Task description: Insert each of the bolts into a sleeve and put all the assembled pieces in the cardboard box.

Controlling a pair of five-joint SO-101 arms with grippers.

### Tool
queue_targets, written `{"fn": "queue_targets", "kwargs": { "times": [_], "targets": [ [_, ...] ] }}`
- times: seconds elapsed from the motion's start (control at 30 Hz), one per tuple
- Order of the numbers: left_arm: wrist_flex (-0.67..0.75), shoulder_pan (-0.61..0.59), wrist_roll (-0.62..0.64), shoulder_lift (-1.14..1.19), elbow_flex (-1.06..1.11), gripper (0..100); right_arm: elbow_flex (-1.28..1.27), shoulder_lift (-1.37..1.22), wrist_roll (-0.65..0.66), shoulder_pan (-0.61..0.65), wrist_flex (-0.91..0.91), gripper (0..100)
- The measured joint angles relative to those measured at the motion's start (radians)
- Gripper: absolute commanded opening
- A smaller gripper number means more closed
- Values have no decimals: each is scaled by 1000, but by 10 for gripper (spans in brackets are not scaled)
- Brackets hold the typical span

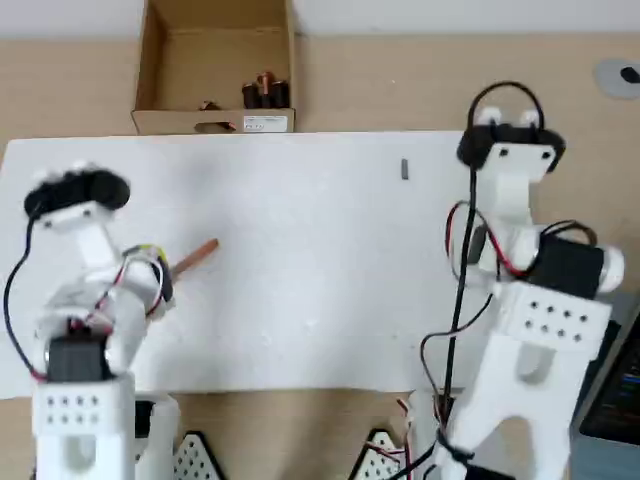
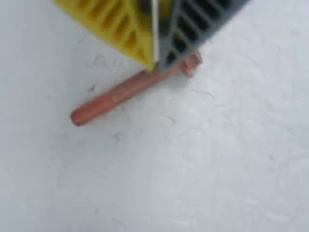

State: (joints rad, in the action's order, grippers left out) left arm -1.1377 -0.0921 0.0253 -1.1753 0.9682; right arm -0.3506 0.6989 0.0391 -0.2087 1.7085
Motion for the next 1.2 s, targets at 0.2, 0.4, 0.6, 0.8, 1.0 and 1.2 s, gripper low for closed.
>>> {"fn": "queue_targets", "kwargs": {
  "times": [0.2,0.4,0.6,0.8,1.0,1.2],
  "targets": [
    [-84,0,-172,301,-155,2,-121,109,0,0,-3,10],
    [-232,0,-370,603,-327,2,-206,233,0,0,-37,10],
    [-324,0,-559,861,-491,3,-284,364,0,0,-80,10],
    [-358,11,-671,1019,-611,12,-348,451,0,0,-109,10],
    [-402,57,-713,1149,-669,67,-348,470,0,0,-109,10],
    [-400,57,-713,1229,-729,68,-348,470,0,0,-109,10]
  ]
}}
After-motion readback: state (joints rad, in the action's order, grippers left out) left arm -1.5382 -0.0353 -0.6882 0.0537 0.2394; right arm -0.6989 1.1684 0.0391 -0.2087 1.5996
